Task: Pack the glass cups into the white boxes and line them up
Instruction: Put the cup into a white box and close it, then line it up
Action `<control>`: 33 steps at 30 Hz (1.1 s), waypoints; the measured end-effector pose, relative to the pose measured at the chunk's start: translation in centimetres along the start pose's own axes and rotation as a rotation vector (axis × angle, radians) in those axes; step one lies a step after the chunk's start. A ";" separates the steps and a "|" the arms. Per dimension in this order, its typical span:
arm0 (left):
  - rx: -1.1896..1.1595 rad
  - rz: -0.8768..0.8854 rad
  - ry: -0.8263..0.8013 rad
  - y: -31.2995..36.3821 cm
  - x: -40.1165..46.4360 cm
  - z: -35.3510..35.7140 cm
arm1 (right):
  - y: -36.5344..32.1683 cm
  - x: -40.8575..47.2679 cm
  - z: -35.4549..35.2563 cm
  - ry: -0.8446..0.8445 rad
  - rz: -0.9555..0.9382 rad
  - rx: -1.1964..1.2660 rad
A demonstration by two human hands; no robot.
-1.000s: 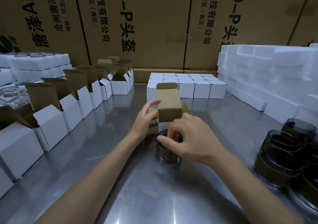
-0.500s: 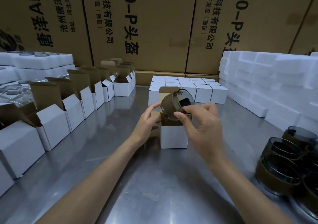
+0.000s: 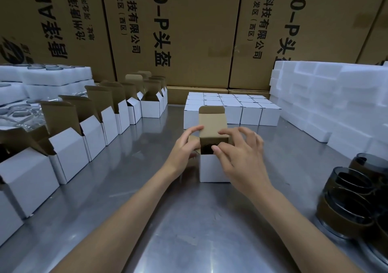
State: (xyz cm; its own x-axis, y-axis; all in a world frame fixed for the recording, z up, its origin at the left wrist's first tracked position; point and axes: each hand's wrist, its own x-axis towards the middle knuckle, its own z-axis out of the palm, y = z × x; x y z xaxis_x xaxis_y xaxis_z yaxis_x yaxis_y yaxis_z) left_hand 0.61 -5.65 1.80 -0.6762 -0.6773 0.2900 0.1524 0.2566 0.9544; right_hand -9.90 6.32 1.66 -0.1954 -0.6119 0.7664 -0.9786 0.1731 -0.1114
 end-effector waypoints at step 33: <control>-0.381 -0.200 -0.192 -0.6 -0.5 -1.1 | 2.0 -0.2 0.8 -0.215 0.764 1.397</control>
State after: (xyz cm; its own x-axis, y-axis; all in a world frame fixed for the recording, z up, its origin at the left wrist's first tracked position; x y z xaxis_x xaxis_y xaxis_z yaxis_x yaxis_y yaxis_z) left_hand 1.62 -6.18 1.18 -0.8349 -0.5386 0.1135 0.2346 -0.1618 0.9585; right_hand -11.91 6.20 0.80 -0.5289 -0.8298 0.1777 0.0816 -0.2582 -0.9626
